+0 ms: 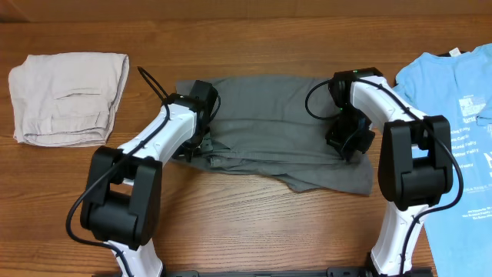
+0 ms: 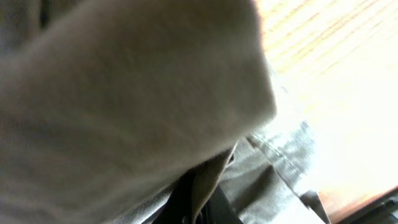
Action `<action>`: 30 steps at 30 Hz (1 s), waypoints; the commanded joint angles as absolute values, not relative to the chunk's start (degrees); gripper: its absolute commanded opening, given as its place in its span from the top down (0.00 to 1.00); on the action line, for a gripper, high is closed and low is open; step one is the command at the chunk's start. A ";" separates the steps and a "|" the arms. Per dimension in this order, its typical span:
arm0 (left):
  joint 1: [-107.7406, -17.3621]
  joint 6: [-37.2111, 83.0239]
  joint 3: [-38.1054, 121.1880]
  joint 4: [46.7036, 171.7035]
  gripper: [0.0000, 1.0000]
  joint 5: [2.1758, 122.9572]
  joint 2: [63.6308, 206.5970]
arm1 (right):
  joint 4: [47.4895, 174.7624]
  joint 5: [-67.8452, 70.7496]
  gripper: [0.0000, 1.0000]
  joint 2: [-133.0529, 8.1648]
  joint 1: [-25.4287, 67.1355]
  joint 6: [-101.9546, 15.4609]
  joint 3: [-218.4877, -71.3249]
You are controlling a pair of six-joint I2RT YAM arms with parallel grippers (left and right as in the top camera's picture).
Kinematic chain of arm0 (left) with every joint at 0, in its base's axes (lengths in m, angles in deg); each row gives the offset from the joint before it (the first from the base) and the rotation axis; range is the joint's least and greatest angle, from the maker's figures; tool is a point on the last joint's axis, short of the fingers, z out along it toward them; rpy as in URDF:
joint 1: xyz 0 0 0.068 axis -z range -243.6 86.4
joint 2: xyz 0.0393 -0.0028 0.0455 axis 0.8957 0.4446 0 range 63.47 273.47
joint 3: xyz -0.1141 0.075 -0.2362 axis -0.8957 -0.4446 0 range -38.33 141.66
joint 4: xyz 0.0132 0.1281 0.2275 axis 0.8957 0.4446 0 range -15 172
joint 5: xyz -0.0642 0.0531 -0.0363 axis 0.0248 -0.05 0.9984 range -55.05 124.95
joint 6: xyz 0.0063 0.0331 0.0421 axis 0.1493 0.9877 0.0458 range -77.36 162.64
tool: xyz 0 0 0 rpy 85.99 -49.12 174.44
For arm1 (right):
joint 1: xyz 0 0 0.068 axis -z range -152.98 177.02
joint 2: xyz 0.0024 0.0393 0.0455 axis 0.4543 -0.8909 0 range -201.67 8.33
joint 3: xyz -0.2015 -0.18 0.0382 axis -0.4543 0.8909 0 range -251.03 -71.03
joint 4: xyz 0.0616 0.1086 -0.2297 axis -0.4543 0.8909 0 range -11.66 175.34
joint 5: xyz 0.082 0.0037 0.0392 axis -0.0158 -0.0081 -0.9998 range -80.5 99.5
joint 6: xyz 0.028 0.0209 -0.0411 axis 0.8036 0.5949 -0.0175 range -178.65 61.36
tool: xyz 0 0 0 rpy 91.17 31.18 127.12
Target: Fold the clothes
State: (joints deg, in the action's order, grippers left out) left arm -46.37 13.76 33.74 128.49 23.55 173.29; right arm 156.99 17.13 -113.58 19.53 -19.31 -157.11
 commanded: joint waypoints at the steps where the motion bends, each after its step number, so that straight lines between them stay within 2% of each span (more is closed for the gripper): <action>1: -46.48 11.75 33.02 129.48 0.96 22.77 167.54 | 157.78 20.61 0.96 -107.06 20.32 -19.88 -156.76; 10: -46.50 12.47 33.19 128.21 0.96 22.61 154.60 | 153.87 20.24 0.96 -95.46 20.32 -23.36 -157.05; 17: -46.87 13.28 34.07 122.94 0.96 16.84 152.74 | 145.45 7.76 0.96 -94.72 20.34 -38.88 -157.59; 25: -47.09 15.03 37.65 118.81 0.96 15.01 152.74 | 147.42 6.88 0.96 -94.63 20.32 -38.96 -168.94; 30: -47.11 15.44 37.63 115.12 0.95 15.01 152.81 | 143.90 10.05 0.96 -94.65 20.34 -38.90 -170.07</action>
